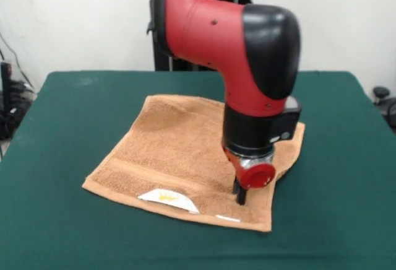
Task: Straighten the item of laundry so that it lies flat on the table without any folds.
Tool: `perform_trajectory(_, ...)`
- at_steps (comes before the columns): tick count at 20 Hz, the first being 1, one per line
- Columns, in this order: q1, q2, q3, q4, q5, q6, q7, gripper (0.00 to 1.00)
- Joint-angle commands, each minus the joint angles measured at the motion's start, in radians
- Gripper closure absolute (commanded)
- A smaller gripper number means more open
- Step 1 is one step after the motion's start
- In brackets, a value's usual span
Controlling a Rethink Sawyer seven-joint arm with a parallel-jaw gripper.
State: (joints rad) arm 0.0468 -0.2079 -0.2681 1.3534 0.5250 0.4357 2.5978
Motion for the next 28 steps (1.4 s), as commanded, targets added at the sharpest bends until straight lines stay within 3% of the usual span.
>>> perform_trajectory(1, -0.134, 0.171, 0.494, 0.042, 0.012, -0.247, -0.042, 1.0)
perform_trajectory(9, -0.174, 0.135, 0.587, 0.125, 0.03, -0.157, 0.017, 1.0)
perform_trajectory(17, -0.261, 0.149, 0.703, 0.168, 0.021, -0.089, -0.024, 1.0)
perform_trajectory(25, -0.271, 0.131, 0.725, 0.193, 0.007, -0.087, 0.031, 1.0)
perform_trajectory(28, -0.22, 0.106, 0.66, 0.181, 0.001, -0.11, 0.096, 1.0)
